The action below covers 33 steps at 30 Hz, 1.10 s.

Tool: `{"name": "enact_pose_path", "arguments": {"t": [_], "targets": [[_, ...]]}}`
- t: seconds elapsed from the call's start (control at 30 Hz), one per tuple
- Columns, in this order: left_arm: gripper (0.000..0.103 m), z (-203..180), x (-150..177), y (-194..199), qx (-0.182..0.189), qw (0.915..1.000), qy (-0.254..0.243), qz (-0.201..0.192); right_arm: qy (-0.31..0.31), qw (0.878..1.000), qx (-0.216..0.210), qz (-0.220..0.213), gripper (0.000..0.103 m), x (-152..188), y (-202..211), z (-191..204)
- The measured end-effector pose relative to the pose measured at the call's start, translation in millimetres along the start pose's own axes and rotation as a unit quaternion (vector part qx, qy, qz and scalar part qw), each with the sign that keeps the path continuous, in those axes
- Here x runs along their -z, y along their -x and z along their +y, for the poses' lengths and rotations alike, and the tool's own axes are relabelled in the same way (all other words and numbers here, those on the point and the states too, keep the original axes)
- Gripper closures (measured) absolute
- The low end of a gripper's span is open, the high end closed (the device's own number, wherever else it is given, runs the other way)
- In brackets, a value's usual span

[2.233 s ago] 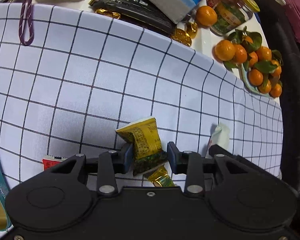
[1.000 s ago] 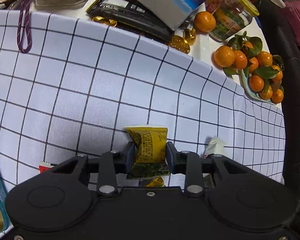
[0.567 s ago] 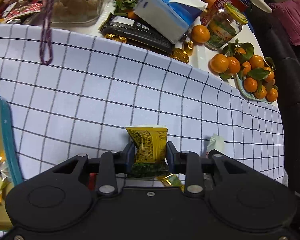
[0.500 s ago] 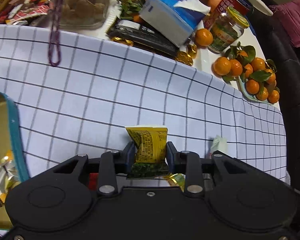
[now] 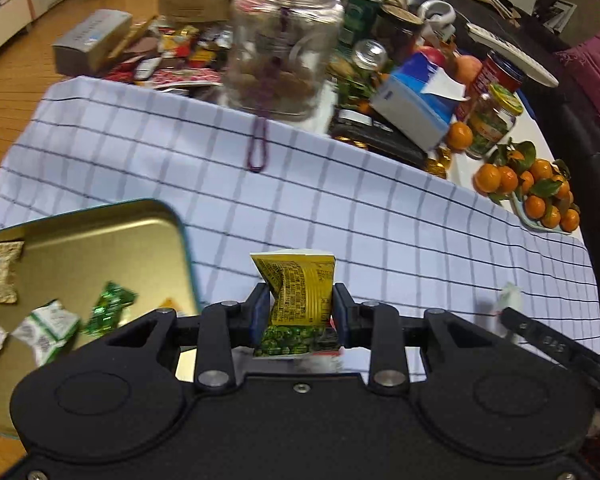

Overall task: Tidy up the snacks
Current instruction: 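Carry the pea packet into the gold tin and open the left tool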

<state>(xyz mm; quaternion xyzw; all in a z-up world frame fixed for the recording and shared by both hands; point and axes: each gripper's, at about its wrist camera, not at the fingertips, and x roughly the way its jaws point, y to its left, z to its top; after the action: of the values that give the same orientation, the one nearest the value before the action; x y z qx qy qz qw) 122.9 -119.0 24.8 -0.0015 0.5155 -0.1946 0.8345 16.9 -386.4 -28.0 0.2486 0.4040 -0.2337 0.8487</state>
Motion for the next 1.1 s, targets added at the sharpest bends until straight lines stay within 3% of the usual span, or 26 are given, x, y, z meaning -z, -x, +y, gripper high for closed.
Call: {"name": "enact_pose_path", "arguments": {"t": [0.17, 0.43, 0.73, 0.93, 1.1], "targets": [[0.062, 50.7, 16.0, 17.2, -0.019, 0.9992, 0.036, -0.003, -0.012, 1.000, -0.016, -0.014, 0.080, 24.9, 16.8, -0.7], [0.062, 128.2, 31.9, 41.9, -0.087, 0.9926, 0.077, -0.034, 0.005, 0.999, -0.029, -0.021, 0.080, 68.6, 34.2, 12.7], [0.062, 203.1, 36.2, 58.9, -0.103, 0.9786, 0.175, -0.033, 0.028, 0.998, -0.044, -0.028, 0.080, 101.7, 47.6, 41.2], [0.062, 241.0, 34.0, 59.9, -0.108, 0.9648, 0.238, -0.026, 0.068, 0.995, -0.076, -0.024, 0.080, 114.1, 60.2, 81.7], [0.062, 253.5, 33.2, 60.6, -0.104, 0.9611, 0.255, -0.023, 0.091, 0.989, -0.119, -0.011, 0.080, 114.1, 67.3, 132.0]]}}
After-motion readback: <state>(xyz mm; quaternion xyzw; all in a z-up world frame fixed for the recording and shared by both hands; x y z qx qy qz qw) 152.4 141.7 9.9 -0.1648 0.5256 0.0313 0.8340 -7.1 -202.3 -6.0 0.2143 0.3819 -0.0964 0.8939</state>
